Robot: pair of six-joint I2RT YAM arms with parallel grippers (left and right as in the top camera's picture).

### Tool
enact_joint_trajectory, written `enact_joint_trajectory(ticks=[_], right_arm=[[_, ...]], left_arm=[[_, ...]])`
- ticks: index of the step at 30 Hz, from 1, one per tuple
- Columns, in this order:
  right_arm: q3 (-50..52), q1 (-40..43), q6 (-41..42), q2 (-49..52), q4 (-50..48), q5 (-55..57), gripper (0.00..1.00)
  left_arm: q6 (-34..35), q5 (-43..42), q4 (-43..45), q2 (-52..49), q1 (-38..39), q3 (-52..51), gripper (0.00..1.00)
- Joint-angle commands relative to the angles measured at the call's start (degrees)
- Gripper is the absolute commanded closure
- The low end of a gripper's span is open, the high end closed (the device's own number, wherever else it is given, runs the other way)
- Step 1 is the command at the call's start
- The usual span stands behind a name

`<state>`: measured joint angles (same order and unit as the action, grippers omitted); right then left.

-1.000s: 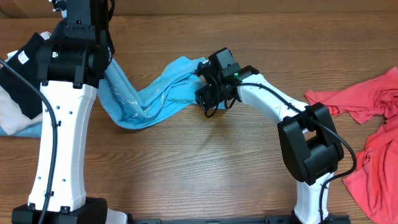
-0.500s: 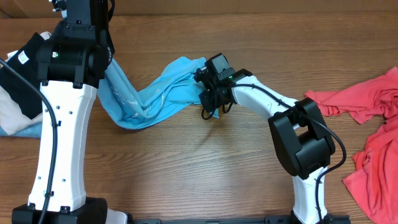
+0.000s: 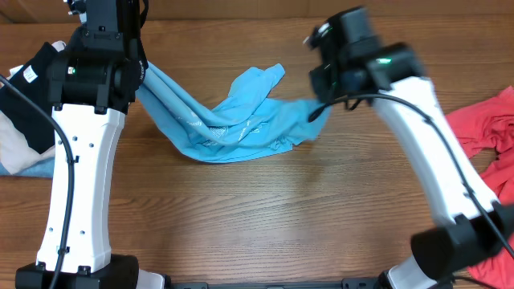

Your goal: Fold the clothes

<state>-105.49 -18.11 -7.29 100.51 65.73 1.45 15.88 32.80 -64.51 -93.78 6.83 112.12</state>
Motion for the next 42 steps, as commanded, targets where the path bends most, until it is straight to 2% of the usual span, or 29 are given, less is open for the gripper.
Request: enact_joint_trajectory(ticks=[1,4,7,9,11,12,15,20,24,26,31,32,33,34,35,36,42], right_arm=[[1.05,3.17,-1.75,4.20,-2.16,-0.39,0.87],[1.68,4.79,-1.27,7.50,-6.27,-2.91,0.87],[1.68,5.01,-1.29,10.05,-2.12,-8.63,0.84],[2.05,4.28,-1.31,10.78,1.53,-13.81,0.62],[3.76,2.89,-1.33,10.91,2.75,-16.85,0.51],[4.74,2.05,-1.33,10.91,2.51,-16.98,0.42],[8.39,-0.44,-1.31,10.91,-1.22,-16.90,0.33],[15.56,-2.84,0.37,11.28,-11.96,-13.90,0.24],[21.11,-3.04,4.85,13.03,-18.25,-11.34,0.22],[22.88,-3.04,5.92,14.45,-20.61,-11.37,0.18],[24.68,-3.19,6.03,17.59,-25.99,-11.61,0.16],[24.68,-3.28,6.03,18.08,-26.69,-11.82,0.17],[24.68,-3.41,6.03,18.21,-27.15,-12.11,0.32],[24.65,-3.58,6.03,18.21,-27.26,-12.04,0.54],[24.52,-3.69,6.03,18.10,-27.21,-12.02,0.83],[24.15,-3.69,6.08,17.75,-26.91,-12.04,0.96],[15.28,-2.47,6.10,11.58,-23.10,-5.66,0.96]], left_arm=[[-0.46,0.61,-0.04,0.90,0.26,0.87,0.96],[-0.44,0.15,-0.17,0.87,0.28,0.87,0.96],[-0.46,0.02,-0.48,0.87,0.26,0.87,0.96],[-0.44,0.02,-0.87,0.87,0.26,0.87,0.96],[-0.44,0.00,-0.87,0.87,0.26,0.87,0.96],[-0.44,0.00,-0.81,0.87,0.26,0.87,0.96],[-0.26,-0.07,-0.59,0.87,0.26,0.87,0.96],[0.00,-0.24,-0.98,0.87,0.26,0.87,0.96],[0.00,-0.87,-1.25,0.87,0.26,0.87,0.96],[0.02,-1.05,-1.25,0.87,0.26,0.87,0.96],[0.02,-1.33,-1.25,0.87,0.26,0.87,0.96],[0.02,-1.33,-1.25,0.87,0.26,0.87,0.96],[0.02,-1.33,-1.25,0.87,0.26,0.87,0.96],[0.00,-1.31,-1.27,0.87,0.26,0.87,0.96],[0.00,-1.31,-1.27,0.87,0.26,0.87,0.96],[0.00,-1.31,-1.27,0.87,0.26,0.87,0.96],[0.00,-1.31,-1.22,0.87,0.26,0.87,0.96]])
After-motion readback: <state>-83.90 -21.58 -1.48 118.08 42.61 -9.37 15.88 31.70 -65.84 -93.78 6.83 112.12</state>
